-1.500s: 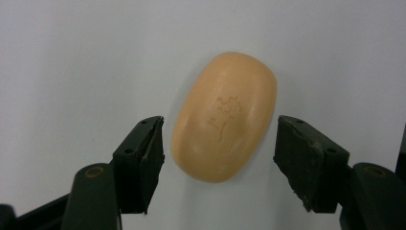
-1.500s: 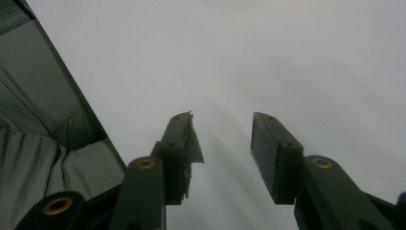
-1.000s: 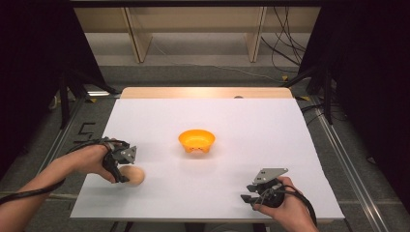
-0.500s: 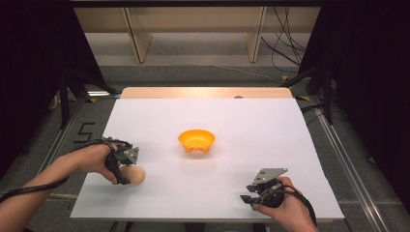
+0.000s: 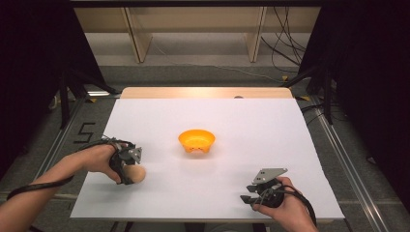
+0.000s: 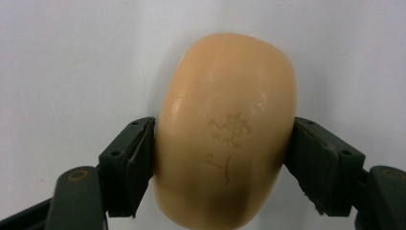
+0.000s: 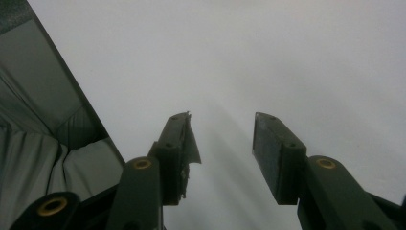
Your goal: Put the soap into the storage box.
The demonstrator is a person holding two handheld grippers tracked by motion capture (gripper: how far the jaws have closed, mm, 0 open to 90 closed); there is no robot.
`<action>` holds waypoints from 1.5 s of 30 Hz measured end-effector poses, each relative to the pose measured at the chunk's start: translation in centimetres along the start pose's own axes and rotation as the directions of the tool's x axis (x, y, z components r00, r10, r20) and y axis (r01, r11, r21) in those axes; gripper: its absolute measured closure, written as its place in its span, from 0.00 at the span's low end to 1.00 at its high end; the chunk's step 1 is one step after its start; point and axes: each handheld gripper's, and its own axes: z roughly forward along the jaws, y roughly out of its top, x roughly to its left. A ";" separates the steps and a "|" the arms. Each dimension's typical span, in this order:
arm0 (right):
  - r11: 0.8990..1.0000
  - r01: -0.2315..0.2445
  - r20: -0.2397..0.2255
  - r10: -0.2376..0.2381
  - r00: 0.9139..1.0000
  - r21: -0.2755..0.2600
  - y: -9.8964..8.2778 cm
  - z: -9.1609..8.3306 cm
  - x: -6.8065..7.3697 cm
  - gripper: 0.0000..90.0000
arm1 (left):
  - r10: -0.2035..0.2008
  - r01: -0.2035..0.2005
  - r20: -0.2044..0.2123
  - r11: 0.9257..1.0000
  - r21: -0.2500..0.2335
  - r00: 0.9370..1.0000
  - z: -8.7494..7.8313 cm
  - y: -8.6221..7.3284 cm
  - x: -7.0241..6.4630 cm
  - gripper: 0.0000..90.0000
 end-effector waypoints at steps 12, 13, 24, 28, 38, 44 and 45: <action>1.000 0.018 -0.009 -0.018 1.000 0.014 0.1 -0.1 -0.1 0.64 | -0.061 0.059 0.025 0.997 0.041 0.998 0.0 0.2 0.3 0.33; 1.000 0.017 -0.009 -0.017 1.000 0.009 0.0 0.0 -0.1 0.64 | -0.059 0.058 0.027 0.997 0.042 0.998 0.0 0.2 0.4 0.33; 1.000 0.007 -0.005 -0.007 1.000 -0.001 0.0 0.1 -0.1 0.63 | -0.080 0.077 0.043 0.994 0.076 0.996 0.4 0.6 0.5 0.33; 1.000 -0.009 -0.010 0.010 1.000 0.018 0.0 0.0 -0.1 0.63 | -0.077 0.074 0.038 0.995 0.072 0.996 0.4 0.5 0.4 0.34; 1.000 0.008 -0.005 -0.008 1.000 0.011 -0.1 0.1 -0.1 0.63 | -0.130 0.129 0.007 0.988 0.086 0.991 0.3 0.2 0.0 0.35; 1.000 0.007 -0.004 -0.007 1.000 0.010 -0.1 0.1 -0.1 0.63 | -0.136 0.136 -0.004 0.988 0.074 0.991 0.2 -0.4 0.1 0.35; 1.000 0.007 -0.003 -0.007 1.000 0.010 -0.1 0.1 -0.2 0.63 | -0.164 0.163 0.006 0.984 0.072 0.986 0.2 -0.6 -0.1 0.35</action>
